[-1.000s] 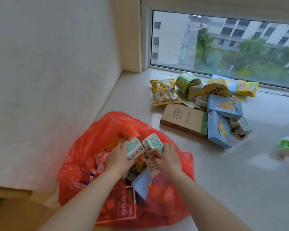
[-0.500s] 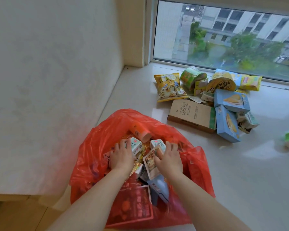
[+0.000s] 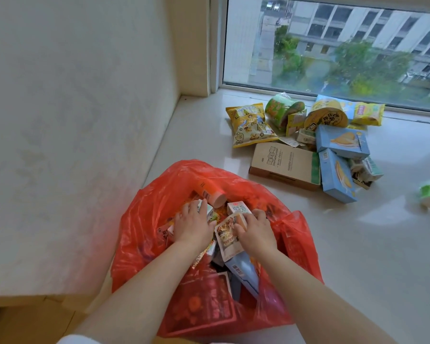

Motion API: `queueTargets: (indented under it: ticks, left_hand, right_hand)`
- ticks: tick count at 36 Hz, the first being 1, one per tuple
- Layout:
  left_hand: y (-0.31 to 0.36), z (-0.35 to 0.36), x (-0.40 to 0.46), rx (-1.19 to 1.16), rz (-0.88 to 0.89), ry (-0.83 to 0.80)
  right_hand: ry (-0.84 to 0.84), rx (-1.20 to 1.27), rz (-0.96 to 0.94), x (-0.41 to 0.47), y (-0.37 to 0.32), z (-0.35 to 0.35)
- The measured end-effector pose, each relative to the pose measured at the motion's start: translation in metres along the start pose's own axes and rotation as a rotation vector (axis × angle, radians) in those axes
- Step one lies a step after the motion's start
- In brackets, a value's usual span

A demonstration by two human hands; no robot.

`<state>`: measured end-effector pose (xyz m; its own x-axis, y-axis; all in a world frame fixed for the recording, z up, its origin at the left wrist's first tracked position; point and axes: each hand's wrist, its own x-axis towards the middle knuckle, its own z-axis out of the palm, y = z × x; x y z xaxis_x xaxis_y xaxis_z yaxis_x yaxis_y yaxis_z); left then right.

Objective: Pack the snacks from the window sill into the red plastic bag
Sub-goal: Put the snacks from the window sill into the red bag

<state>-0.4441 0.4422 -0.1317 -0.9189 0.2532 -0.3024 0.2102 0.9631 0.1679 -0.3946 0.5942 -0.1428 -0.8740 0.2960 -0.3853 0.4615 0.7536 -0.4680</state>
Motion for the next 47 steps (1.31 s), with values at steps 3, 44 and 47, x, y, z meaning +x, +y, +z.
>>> queueTargets:
  ticks: [3, 44, 47]
  left_hand:
    - [0.011, -0.006, 0.001, -0.012, 0.038, 0.048]
    - [0.442, 0.055, 0.055, -0.022, 0.250, -0.040]
    - [0.457, 0.057, 0.074, -0.037, 0.244, -0.049]
  right_hand:
    - [0.069, 0.084, -0.011, -0.003, 0.005, -0.002]
    - [0.292, 0.177, 0.291, 0.040, 0.396, -0.228]
    - [0.285, 0.168, 0.327, 0.056, 0.413, -0.243]
